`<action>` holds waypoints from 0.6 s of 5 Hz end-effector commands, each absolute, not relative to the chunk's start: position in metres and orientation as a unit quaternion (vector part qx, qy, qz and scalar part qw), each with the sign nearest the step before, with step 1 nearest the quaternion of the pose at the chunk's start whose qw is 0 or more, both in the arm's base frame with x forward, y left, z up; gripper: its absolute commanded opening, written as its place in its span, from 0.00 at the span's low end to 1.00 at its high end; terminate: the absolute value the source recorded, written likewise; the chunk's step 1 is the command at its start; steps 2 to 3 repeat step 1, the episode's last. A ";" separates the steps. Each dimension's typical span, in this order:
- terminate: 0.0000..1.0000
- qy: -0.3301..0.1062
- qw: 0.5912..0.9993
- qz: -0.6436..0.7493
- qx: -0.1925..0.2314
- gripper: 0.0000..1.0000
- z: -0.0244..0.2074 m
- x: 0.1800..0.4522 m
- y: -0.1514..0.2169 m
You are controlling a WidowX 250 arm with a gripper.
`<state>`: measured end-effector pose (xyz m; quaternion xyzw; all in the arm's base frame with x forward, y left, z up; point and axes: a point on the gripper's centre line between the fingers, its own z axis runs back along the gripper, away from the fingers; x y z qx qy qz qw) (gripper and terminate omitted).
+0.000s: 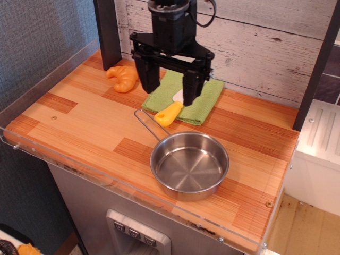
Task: Pick up the croissant and place it on the left of the green cloth
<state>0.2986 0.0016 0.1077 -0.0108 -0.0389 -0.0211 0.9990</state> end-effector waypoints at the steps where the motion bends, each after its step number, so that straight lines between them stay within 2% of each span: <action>1: 1.00 -0.069 0.997 -0.022 -0.010 1.00 0.127 0.299 0.004; 3: 1.00 -0.069 0.997 -0.022 -0.010 1.00 0.127 0.299 0.004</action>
